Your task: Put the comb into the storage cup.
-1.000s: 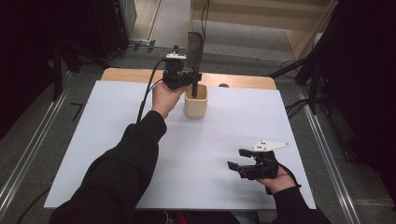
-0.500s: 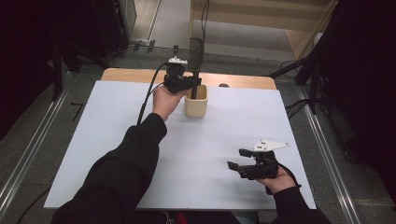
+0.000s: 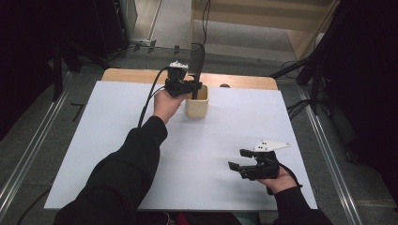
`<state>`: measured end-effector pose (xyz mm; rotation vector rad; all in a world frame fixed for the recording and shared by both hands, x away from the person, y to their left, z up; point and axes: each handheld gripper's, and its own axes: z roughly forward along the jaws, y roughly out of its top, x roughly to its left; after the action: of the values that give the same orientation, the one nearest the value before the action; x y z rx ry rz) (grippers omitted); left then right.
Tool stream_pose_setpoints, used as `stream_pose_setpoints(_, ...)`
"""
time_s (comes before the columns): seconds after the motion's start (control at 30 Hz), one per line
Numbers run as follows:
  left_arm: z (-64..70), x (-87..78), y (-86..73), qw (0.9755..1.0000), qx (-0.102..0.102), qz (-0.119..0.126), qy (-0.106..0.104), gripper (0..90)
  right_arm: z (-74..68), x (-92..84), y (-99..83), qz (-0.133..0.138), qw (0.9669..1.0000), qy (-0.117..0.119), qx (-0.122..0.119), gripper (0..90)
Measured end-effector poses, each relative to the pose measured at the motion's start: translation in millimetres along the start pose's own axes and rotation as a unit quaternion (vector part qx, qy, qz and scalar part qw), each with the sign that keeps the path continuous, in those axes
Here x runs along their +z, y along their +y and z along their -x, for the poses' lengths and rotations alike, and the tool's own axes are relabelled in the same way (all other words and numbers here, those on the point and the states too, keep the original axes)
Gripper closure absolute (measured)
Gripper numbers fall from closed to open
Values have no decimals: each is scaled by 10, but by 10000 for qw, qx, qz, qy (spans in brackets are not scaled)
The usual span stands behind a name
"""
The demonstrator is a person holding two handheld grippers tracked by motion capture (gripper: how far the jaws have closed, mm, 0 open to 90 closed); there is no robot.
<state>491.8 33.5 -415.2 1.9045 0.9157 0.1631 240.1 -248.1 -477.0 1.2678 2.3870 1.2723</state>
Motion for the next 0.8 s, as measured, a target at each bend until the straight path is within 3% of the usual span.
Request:
stream_pose_setpoints(0.53,-52,9,-83,10000,-47,25,47,722,-6,6,-2,-19,10000,8,-11,250)
stream_pose_setpoints(0.8,-50,25,-94,10000,37,-24,75,721,-4,8,-3,-26,10000,7,-37,250)
